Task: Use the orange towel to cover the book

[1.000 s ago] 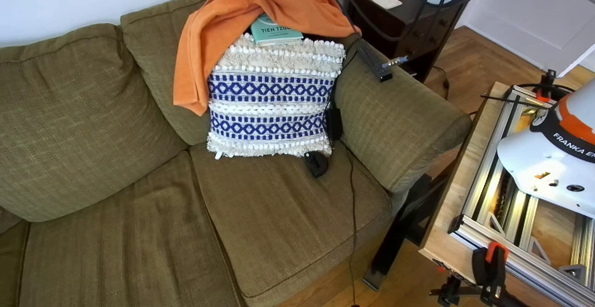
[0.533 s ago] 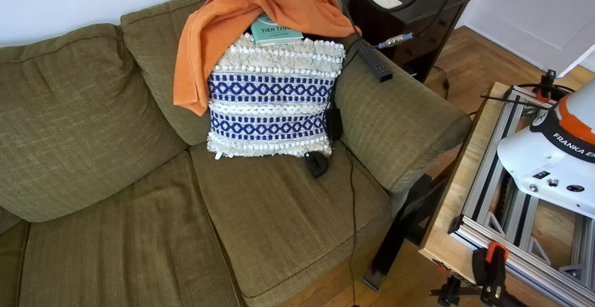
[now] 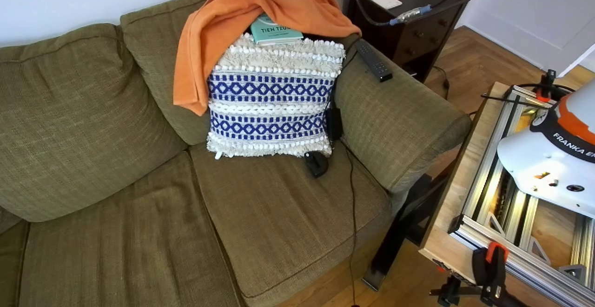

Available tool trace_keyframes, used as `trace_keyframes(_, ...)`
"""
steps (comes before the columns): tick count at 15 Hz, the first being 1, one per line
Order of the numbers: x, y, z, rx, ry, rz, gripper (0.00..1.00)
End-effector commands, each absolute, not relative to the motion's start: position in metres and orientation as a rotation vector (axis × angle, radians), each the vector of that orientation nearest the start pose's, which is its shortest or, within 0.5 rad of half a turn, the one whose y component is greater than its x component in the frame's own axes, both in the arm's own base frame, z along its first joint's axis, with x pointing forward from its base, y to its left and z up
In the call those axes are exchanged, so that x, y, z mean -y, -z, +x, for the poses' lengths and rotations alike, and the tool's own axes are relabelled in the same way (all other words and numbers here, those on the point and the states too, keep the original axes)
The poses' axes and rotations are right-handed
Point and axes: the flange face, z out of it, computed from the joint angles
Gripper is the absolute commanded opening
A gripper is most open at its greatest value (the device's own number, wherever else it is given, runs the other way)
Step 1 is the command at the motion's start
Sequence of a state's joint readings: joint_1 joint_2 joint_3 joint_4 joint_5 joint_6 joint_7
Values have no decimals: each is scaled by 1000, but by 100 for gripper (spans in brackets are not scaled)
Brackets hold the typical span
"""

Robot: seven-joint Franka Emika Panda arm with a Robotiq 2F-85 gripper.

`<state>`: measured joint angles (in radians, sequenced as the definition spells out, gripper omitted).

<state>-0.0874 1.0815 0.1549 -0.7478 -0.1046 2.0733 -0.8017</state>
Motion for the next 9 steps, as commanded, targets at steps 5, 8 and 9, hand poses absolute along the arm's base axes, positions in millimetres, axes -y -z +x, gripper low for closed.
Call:
trace_keyframes(5, 17, -285, 795, 1205, 272, -2804, 51)
trace_keyframes(8, 13, -292, 785, 1212, 245, -2793, 28)
trace_keyframes(9, 9, -297, 781, 1220, 237, -2784, 19)
